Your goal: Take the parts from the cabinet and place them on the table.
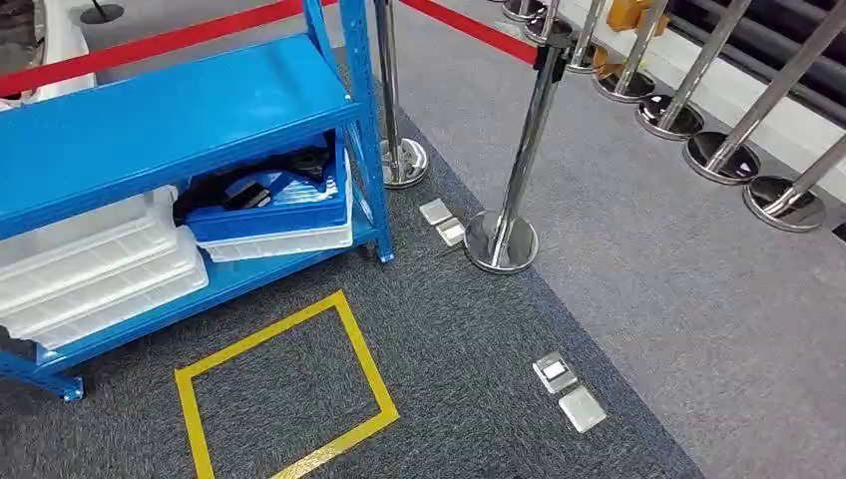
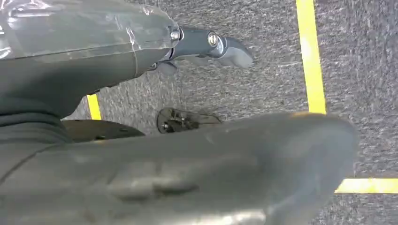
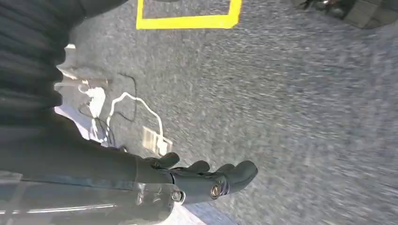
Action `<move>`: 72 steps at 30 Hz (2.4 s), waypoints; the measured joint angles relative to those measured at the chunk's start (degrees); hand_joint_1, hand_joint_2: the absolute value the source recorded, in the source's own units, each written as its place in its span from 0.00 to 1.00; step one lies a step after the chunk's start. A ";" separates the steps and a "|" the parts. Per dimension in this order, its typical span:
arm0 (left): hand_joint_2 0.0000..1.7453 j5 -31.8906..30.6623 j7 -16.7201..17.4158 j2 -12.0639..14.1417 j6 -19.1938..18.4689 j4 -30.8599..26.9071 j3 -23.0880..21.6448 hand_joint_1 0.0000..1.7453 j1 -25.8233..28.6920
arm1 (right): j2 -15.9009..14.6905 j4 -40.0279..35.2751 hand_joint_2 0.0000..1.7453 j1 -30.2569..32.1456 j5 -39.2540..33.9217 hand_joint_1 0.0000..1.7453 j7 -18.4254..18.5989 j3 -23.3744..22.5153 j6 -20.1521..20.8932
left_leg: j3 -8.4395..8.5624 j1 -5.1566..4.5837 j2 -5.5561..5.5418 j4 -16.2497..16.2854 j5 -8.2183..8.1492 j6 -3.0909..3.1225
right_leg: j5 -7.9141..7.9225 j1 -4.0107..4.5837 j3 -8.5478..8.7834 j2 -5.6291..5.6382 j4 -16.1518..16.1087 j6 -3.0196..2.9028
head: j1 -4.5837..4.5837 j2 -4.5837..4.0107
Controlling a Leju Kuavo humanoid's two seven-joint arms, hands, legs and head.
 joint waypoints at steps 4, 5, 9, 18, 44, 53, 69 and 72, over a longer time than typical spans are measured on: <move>0.00 0.07 0.00 -0.07 0.00 0.00 0.00 0.00 0.17 | -0.07 0.02 1.00 0.58 -0.26 0.00 -0.07 0.00 -0.07 | 0.14 -0.22 -1.79 0.24 -0.27 0.29 | -1.26 0.18 -5.99 0.79 9.54 0.11 | 0.46 0.00; 0.00 0.07 0.00 -0.07 0.00 0.00 0.00 0.00 0.15 | -0.17 0.02 1.00 0.61 -0.28 0.00 -0.13 0.00 -0.07 | 0.24 -0.19 -2.11 0.37 -0.40 0.27 | 1.50 0.18 -4.74 0.80 5.99 0.05 | 0.48 0.00; 0.00 0.13 0.00 -0.09 -0.02 0.00 0.02 0.00 0.08 | -0.35 0.02 1.00 0.18 -0.31 0.00 -0.26 -0.02 -0.07 | 0.26 -0.43 -2.94 1.49 -1.42 -0.88 | 6.24 0.21 -0.21 1.61 -5.57 -0.59 | 0.90 0.00; 0.00 0.55 0.00 -0.07 -0.04 0.00 0.02 0.00 0.20 | -0.33 0.13 1.00 0.02 -0.04 0.00 -0.04 0.00 0.39 | -7.32 0.63 -1.08 18.13 -9.35 -3.47 | 6.33 0.10 -0.01 0.33 -6.05 -2.07 | -0.06 0.00; 0.00 0.76 -0.28 -0.24 -0.07 0.02 0.04 0.00 0.22 | -0.26 0.17 1.00 -0.30 0.11 0.00 0.22 0.02 1.11 | 0.78 0.00 -2.32 1.55 -2.03 -2.12 | 6.64 0.04 0.30 1.05 -6.56 -1.63 | 0.77 0.00; 0.00 0.92 -0.28 -0.24 -0.09 0.02 0.04 0.00 0.47 | -0.33 0.20 1.00 -0.25 0.11 0.00 0.44 0.04 1.16 | -6.91 0.83 -0.95 16.62 -7.33 -3.55 | 6.21 0.02 0.57 -0.43 -6.54 -2.03 | -0.06 0.00; 0.00 0.90 -0.74 -0.33 -0.04 0.02 0.04 0.00 0.35 | -0.26 0.24 1.00 -0.25 0.11 0.00 0.61 0.13 1.33 | 0.58 0.09 -1.54 -0.24 -0.24 0.00 | 0.72 0.18 -5.35 0.81 7.21 0.35 | 0.81 0.00; 0.00 0.66 -0.74 -0.37 -0.04 0.02 0.04 0.00 0.26 | -0.33 0.35 1.00 -0.34 0.09 0.00 0.57 0.13 1.33 | 0.59 0.18 -2.45 0.42 -0.78 -0.66 | 6.22 0.00 0.28 2.71 -5.66 -0.14 | 1.23 0.00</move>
